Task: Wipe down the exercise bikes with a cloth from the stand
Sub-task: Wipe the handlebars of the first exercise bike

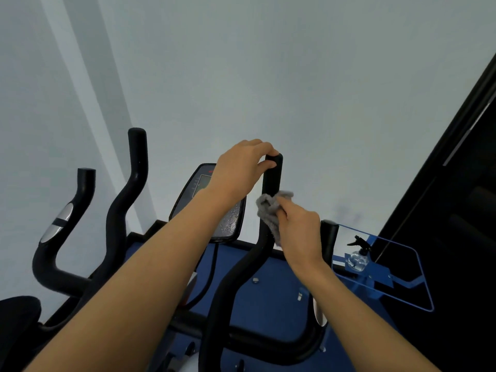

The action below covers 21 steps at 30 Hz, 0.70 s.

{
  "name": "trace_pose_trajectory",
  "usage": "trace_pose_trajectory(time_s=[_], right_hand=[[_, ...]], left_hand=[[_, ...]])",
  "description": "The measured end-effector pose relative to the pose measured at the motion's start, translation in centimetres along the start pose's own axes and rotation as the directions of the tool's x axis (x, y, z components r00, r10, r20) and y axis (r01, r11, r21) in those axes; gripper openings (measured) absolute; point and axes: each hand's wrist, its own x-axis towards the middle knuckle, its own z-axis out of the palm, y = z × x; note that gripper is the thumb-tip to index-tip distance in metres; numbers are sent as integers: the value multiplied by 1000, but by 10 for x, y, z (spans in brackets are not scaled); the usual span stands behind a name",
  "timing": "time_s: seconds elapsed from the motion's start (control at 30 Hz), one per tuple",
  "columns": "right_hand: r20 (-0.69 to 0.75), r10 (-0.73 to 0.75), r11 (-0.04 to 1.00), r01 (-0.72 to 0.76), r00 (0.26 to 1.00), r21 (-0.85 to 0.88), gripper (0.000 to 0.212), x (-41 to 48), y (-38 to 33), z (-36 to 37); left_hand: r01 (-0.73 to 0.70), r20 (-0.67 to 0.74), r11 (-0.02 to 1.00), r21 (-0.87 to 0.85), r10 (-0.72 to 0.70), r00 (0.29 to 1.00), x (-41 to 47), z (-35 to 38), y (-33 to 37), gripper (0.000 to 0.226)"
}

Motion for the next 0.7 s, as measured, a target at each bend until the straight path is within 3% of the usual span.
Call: trace_pose_trajectory(time_s=[0.07, 0.17, 0.23, 0.37, 0.6, 0.7], right_hand=[[-64, -56, 998, 56, 996, 5, 18, -7, 2, -4], [-274, -76, 993, 98, 959, 68, 16, -3, -2, -2], [-317, -81, 990, 114, 945, 85, 20, 2, -6, 9], [-284, -90, 991, 116, 955, 74, 37, -1, -3, 31], [-5, -74, 989, 73, 997, -130, 23, -15, 6, 8], [26, -58, 990, 61, 998, -130, 20, -15, -5, -13]], left_hand=[[1, 0, 1000, -7, -1, 1000, 0, 0, 0, 21], [0, -11, 1000, -1, 0, 1000, 0, 2, 0, 21], [5, -18, 1000, -1, -5, 1000, 0, 3, 0, 21], [9, -26, 999, -45, -10, 1000, 2, 5, -3, 20], [37, -71, 994, -99, -44, 997, -1, 8, -3, 19], [40, -48, 996, -81, -44, 998, -3, 8, -2, 22]])
